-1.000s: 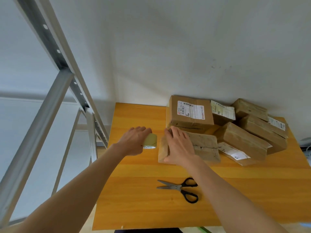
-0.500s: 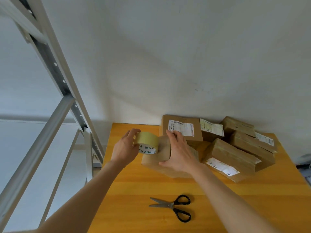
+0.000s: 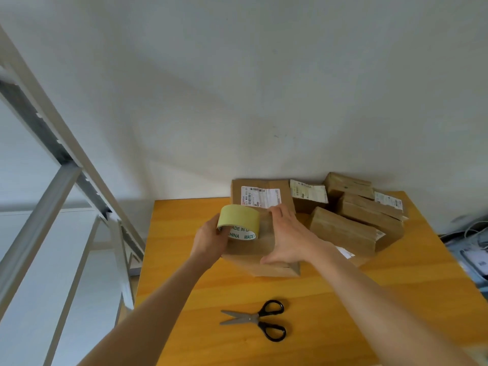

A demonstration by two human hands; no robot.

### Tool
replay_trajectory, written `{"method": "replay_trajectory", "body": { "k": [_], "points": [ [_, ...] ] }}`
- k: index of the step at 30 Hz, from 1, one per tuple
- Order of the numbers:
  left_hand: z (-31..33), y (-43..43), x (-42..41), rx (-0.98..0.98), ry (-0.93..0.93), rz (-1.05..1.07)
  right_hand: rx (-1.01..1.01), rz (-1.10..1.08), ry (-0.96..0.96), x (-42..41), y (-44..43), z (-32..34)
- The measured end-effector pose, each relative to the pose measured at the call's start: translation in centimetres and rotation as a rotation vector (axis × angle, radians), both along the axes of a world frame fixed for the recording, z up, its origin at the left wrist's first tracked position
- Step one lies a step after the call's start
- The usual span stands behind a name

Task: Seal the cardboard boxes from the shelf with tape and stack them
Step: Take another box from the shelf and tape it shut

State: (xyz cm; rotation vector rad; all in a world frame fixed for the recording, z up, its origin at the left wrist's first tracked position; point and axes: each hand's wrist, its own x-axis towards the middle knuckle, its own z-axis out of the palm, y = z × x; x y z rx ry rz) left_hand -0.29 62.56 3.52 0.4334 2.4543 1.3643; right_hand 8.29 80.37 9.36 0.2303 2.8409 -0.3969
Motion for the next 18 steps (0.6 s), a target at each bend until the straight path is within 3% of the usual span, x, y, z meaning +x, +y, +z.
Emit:
{"method": "replay_trajectory", "body": {
  "k": [9, 18],
  "points": [
    [2.2, -0.7, -1.3, -0.091, 0.109, 0.005, -0.240, -0.105, 0.071, 0.0, -1.3, -1.9],
    [2.6, -0.9, -0.8, -0.145, 0.209, -0.016, -0.299, -0.080, 0.108, 0.7, -1.6, -3.0]
  ]
}}
